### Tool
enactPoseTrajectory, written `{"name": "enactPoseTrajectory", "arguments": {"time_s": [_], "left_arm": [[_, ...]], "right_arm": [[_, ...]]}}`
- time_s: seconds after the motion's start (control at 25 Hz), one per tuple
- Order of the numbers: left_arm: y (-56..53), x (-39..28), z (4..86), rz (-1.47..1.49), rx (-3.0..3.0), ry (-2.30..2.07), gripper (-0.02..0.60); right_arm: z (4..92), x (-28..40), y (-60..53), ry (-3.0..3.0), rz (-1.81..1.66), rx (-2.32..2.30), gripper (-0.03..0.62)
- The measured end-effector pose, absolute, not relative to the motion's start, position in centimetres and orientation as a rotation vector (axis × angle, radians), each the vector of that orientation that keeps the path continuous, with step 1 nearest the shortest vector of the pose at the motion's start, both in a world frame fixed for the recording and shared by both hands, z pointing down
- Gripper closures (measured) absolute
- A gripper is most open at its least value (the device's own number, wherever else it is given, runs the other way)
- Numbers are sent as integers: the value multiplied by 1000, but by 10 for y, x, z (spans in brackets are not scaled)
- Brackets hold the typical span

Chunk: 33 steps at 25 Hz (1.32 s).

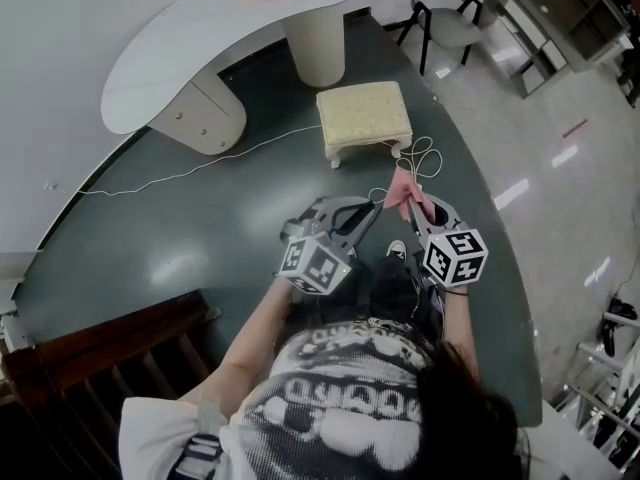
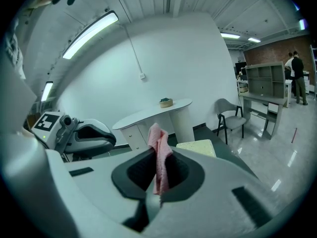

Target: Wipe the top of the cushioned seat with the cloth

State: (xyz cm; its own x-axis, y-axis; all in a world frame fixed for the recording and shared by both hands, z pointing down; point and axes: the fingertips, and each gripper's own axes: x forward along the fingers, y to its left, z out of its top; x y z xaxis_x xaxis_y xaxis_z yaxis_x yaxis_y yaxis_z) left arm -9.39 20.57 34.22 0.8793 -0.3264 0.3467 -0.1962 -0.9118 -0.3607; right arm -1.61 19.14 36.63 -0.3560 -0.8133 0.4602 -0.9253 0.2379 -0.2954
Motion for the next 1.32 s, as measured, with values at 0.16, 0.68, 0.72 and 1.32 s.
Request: {"name": "enactPoseTrajectory", "arguments": {"time_s": [0.16, 0.68, 0.72, 1.32], "left_arm": [[215, -89, 340, -576, -2736, 389, 565], [242, -50, 331, -588, -2728, 446, 565], [245, -47, 329, -586, -2727, 451, 565], [278, -7, 327, -608, -2710, 472, 565]], "right_arm": [[360, -17, 200, -2308, 761, 1639, 586], [348, 18, 234, -2340, 673, 1572, 586], [348, 22, 237, -2341, 673, 1571, 586], [353, 52, 264, -2378, 670, 1510, 586]]}}
